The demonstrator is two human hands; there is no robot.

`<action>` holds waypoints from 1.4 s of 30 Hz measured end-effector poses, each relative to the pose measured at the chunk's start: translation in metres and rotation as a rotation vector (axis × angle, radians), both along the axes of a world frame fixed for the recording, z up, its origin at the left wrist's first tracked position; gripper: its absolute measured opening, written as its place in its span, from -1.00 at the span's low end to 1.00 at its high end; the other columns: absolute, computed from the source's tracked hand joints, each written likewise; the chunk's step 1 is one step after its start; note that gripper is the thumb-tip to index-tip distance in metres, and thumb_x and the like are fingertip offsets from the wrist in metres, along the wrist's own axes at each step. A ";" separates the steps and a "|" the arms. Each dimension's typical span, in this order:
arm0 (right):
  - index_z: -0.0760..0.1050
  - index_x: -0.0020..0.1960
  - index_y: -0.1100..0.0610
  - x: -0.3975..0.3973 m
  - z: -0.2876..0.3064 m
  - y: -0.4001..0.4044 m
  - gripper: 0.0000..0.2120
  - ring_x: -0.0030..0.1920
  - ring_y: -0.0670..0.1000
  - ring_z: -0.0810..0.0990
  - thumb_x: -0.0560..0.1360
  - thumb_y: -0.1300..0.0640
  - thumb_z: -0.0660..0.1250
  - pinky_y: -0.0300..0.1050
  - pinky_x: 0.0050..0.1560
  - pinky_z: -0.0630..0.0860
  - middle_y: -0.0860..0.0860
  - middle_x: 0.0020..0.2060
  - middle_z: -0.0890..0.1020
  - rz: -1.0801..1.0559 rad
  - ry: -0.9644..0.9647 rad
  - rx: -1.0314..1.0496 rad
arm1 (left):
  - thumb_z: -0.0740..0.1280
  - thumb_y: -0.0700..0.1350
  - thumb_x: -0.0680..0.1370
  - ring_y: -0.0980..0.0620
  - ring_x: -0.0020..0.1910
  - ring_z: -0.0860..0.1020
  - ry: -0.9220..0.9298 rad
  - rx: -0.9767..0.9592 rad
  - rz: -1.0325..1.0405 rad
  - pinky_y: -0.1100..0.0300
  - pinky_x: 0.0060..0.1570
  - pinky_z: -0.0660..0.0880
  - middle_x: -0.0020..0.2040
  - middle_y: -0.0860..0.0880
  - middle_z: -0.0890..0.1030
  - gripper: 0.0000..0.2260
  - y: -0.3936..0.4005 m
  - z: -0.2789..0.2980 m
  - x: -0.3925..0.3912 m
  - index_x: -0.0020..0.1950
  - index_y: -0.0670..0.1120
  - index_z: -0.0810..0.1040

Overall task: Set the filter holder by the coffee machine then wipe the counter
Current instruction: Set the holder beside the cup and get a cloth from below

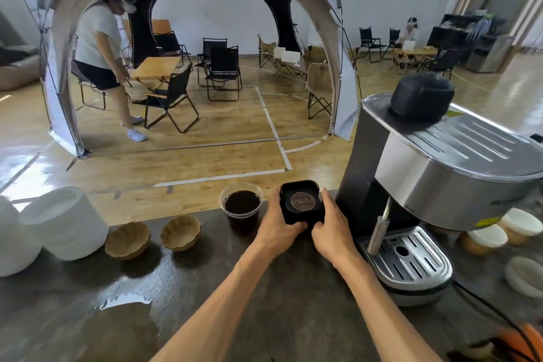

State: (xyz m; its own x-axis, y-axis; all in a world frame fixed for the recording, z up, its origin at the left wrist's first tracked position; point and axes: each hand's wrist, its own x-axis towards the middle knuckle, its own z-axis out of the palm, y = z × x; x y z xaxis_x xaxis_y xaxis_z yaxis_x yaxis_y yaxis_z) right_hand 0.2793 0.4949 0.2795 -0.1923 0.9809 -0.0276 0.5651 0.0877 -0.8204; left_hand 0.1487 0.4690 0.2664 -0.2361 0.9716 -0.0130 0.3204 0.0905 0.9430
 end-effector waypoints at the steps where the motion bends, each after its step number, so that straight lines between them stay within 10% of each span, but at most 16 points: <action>1: 0.02 0.60 0.03 0.001 -0.001 -0.006 -0.24 0.54 0.04 0.17 0.51 0.44 0.18 -0.11 0.49 0.15 0.03 0.55 0.22 -0.004 0.009 0.007 | 0.49 -0.26 0.40 0.18 0.28 0.49 0.002 -0.011 0.001 0.46 0.12 0.41 0.22 0.16 0.51 -0.29 -0.007 0.005 0.001 0.41 0.05 0.20; 5: 0.00 0.61 0.05 0.014 -0.003 -0.051 -0.29 0.55 -0.01 0.13 0.56 0.35 0.21 -0.15 0.50 0.11 0.03 0.57 0.18 -0.004 0.025 0.032 | 0.43 -0.24 0.48 0.27 0.34 0.33 0.098 -0.025 0.023 0.70 0.03 0.18 0.22 0.36 0.38 -0.31 -0.055 0.017 0.008 0.52 -0.04 0.17; 8: 0.06 0.59 0.05 0.028 -0.011 -0.097 -0.36 0.54 -0.10 0.12 0.59 0.26 0.24 -0.31 0.45 0.05 -0.05 0.56 0.18 0.097 -0.011 0.045 | 0.43 -0.07 0.51 0.23 0.48 0.21 0.149 -0.078 0.056 0.45 0.33 0.14 0.51 0.20 0.26 -0.25 -0.105 0.014 0.010 0.59 0.03 0.09; 13: 0.36 0.44 -0.07 0.042 -0.021 -0.162 -0.56 0.40 -0.34 0.18 0.59 0.15 0.28 -0.69 0.20 -0.02 -0.29 0.42 0.27 0.309 -0.042 0.159 | 0.42 -0.01 0.53 0.28 0.32 0.39 0.309 -0.070 0.147 0.27 0.35 0.36 0.36 0.23 0.44 -0.47 -0.194 0.013 0.010 0.47 0.11 0.36; 28: 0.57 0.20 -0.07 0.021 -0.096 -0.322 -0.65 0.22 -0.30 0.48 0.46 0.21 0.39 -0.47 0.30 0.28 -0.25 0.17 0.56 0.626 0.068 0.250 | 0.45 -0.27 0.48 0.19 0.03 0.65 0.223 -0.205 0.280 0.34 0.05 0.54 -0.02 0.18 0.69 -0.71 -0.436 -0.003 -0.056 0.13 0.04 0.63; 33: 0.56 0.18 -0.15 -0.004 -0.185 -0.355 -0.74 0.16 -0.23 0.54 0.56 0.14 0.32 -0.20 0.27 0.47 -0.25 0.11 0.59 0.603 -0.171 -0.212 | 0.32 -0.21 0.43 0.17 -0.20 0.64 0.377 -0.557 0.235 0.19 -0.13 0.58 -0.24 0.09 0.68 -0.81 -0.475 -0.119 -0.114 -0.25 0.09 0.57; 38: 0.41 0.42 -0.04 -0.045 -0.255 -0.366 -0.64 0.34 0.01 0.47 0.64 0.02 0.19 -0.09 0.37 0.38 -0.04 0.38 0.49 0.584 -0.504 -0.300 | 0.26 -0.03 0.53 -0.19 0.27 0.52 0.610 -0.790 0.059 0.02 0.21 0.46 0.26 -0.14 0.58 -0.65 -0.467 -0.222 -0.159 0.30 -0.07 0.53; 42: 0.03 0.60 0.08 -0.087 -0.275 -0.362 -0.44 0.58 0.00 0.04 0.67 -0.02 0.10 -0.16 0.51 0.03 -0.11 0.58 -0.02 0.654 -0.580 -0.278 | 0.32 0.01 0.50 -0.11 0.41 0.36 0.696 -0.785 -0.048 0.00 0.38 0.32 0.46 -0.05 0.34 -0.37 -0.451 -0.266 -0.176 0.54 -0.01 0.19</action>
State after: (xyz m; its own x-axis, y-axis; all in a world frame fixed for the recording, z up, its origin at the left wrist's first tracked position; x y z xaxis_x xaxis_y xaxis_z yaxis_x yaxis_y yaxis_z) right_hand 0.1924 0.1327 0.0047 -0.5889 0.6255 -0.5118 0.8025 0.3769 -0.4626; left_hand -0.0270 0.0177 0.0001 -0.3945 0.7579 -0.5195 0.7888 0.5693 0.2316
